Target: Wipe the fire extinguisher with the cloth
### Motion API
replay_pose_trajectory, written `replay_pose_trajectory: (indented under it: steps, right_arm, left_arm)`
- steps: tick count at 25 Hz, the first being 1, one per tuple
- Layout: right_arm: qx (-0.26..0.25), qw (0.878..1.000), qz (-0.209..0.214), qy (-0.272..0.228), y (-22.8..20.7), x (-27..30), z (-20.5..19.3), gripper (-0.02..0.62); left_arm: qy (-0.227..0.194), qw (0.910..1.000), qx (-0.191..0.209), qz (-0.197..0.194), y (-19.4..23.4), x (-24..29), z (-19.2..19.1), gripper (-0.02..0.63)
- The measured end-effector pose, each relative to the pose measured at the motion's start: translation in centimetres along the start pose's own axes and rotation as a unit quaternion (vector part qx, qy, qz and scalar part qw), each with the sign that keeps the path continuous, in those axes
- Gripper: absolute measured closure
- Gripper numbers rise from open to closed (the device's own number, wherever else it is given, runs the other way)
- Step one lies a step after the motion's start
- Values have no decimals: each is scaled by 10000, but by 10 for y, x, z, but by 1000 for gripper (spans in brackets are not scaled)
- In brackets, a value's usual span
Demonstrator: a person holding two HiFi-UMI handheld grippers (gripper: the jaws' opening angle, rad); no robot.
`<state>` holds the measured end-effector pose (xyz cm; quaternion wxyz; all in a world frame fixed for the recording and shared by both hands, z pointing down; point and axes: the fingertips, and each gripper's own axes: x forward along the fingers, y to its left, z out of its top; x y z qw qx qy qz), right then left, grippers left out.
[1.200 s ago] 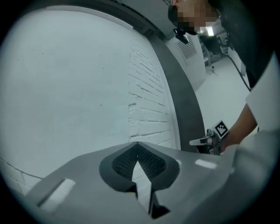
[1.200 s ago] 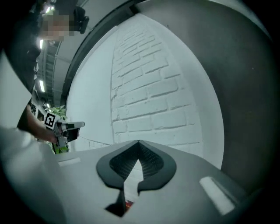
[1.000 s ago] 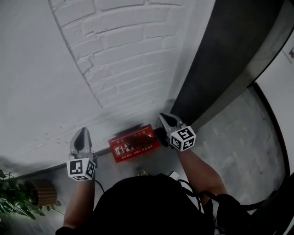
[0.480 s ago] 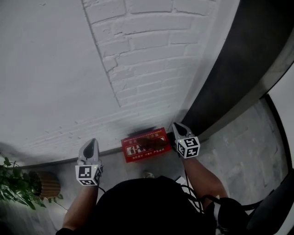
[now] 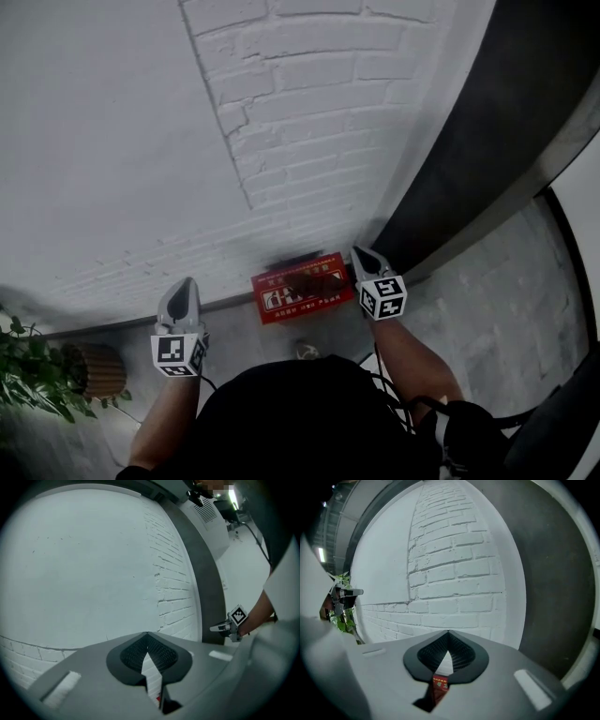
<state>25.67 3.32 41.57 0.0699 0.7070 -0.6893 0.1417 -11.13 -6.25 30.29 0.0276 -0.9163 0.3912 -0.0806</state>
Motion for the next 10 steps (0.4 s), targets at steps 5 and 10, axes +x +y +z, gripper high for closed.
replay_pose_trajectory:
  steps: [5,10]
  right_arm:
    - [-83,10000,-1,6,0,-1,0,595]
    - [-86,10000,43,7,0,3,3,595]
  left_arm:
    - [74,9999,-103,-13,-5,0,-9,606]
    - [44,9999,-113,-78,-13,5,-6,606]
